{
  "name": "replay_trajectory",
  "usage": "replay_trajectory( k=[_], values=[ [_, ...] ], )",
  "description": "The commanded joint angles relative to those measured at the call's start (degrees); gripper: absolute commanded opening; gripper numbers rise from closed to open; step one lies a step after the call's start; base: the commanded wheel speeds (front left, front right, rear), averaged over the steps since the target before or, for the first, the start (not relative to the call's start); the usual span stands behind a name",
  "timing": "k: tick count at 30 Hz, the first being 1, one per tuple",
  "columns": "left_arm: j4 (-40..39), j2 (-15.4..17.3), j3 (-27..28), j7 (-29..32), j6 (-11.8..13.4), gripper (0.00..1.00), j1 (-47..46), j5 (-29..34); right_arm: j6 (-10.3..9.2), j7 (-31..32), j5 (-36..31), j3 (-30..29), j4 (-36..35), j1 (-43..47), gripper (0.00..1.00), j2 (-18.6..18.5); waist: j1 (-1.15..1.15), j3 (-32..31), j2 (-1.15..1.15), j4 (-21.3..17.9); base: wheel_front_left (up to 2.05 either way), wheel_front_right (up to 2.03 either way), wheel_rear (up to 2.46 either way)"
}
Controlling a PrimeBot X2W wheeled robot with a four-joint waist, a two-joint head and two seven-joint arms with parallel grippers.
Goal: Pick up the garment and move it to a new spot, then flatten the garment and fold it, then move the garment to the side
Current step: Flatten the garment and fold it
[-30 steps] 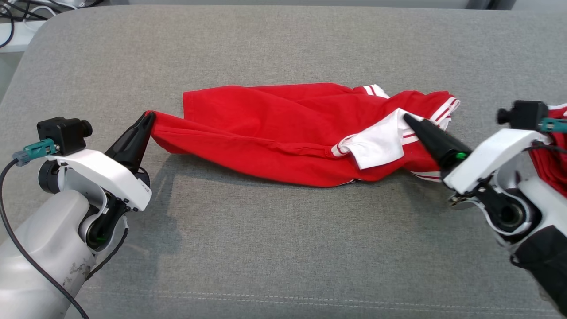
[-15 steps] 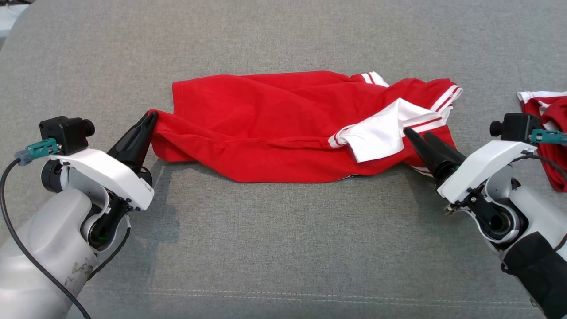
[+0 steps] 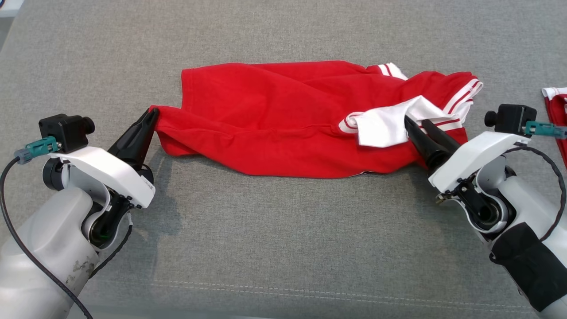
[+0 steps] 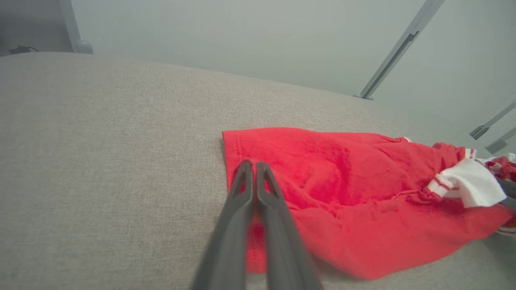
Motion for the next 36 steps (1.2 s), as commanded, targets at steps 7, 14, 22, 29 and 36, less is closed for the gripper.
replay_trajectory(
  k=[7, 14, 22, 29, 36],
  values=[
    [-1.0, 1.9, 3.2, -0.8, 0.0, 0.0, -1.7, -0.3, 0.26, -2.5, -3.6, 0.8, -1.1, -1.6, 0.6, 0.5, 0.0, 0.9, 0.0, 0.6, 0.0, 0.0, 0.0],
    [-1.1, 2.0, 3.9, -0.8, 0.0, 0.0, -1.4, -0.2, 0.26, -3.5, -7.0, 1.3, -2.2, -1.4, 0.75, -0.7, 0.0, 1.0, 0.0, 0.3, 0.0, 0.0, 0.0],
    [-1.2, 1.4, 4.0, -0.8, 0.0, 0.0, -1.4, -0.7, 0.26, -5.0, -13.1, 1.5, -0.7, -2.8, 0.42, 0.6, 0.0, 1.4, 0.0, 0.3, 0.0, 0.0, 0.0],
    [-1.1, 1.4, 4.1, -0.8, 0.0, 0.0, -1.4, -0.8, 0.26, -4.9, -15.5, 0.2, 2.3, -3.3, 0.39, 1.8, 0.0, 1.5, 0.0, 0.6, 0.0, 0.0, 0.0],
    [-1.0, 1.4, 4.3, -0.8, 0.0, 0.0, -1.5, -0.6, 0.26, -4.6, -17.4, -1.0, 3.9, -3.8, 0.0, 3.4, 0.0, 1.4, 0.0, 0.7, 0.0, 0.0, 0.0]
  ],
)
